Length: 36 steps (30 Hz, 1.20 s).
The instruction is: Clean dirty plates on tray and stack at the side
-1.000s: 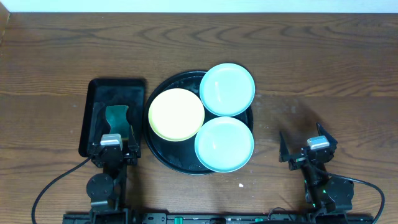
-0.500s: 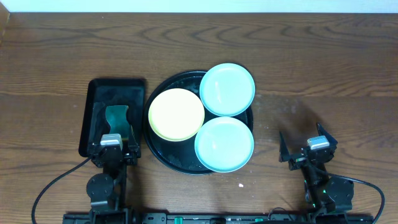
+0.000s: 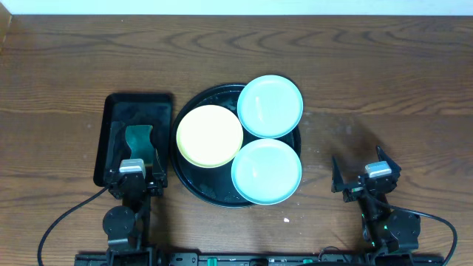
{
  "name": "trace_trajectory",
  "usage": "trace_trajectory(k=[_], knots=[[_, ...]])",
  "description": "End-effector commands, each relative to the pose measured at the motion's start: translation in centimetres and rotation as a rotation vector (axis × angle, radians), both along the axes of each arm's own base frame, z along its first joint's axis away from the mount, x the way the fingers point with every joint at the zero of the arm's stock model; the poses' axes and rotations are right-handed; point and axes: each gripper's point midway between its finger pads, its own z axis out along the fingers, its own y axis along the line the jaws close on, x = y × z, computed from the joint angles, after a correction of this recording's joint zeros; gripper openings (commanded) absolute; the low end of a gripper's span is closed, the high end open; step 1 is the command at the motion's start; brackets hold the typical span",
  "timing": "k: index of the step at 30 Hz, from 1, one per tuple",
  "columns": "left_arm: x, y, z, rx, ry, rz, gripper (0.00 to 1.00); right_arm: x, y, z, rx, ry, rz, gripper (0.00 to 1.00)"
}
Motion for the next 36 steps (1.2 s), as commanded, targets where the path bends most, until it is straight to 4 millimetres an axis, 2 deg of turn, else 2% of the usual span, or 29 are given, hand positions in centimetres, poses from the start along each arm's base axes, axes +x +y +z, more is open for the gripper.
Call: trace_trajectory(k=[1, 18, 24, 30, 36], knots=[[-0.1, 0.0, -1.5, 0.010, 0.049, 0.000, 0.76, 0.0, -0.2, 0.0, -0.011, -0.006, -0.006, 0.99], [-0.1, 0.0, -1.3, 0.010, 0.046, 0.001, 0.76, 0.0, 0.0, 0.0, -0.010, -0.006, 0.002, 0.99], [-0.2, 0.6, 0.5, 0.016, 0.027, 0.032, 0.76, -0.2, 0.6, 0.7, -0.007, -0.013, 0.038, 0.99], [0.1, 0.6, 1.3, 0.012, 0.084, 0.032, 0.76, -0.2, 0.6, 2.3, -0.002, -0.019, 0.038, 0.99], [1.0, 1.0, 3.7, -0.001, 0.160, 0.051, 0.76, 0.7, 0.7, 4.1, -0.006, 0.041, 0.040, 0.99]])
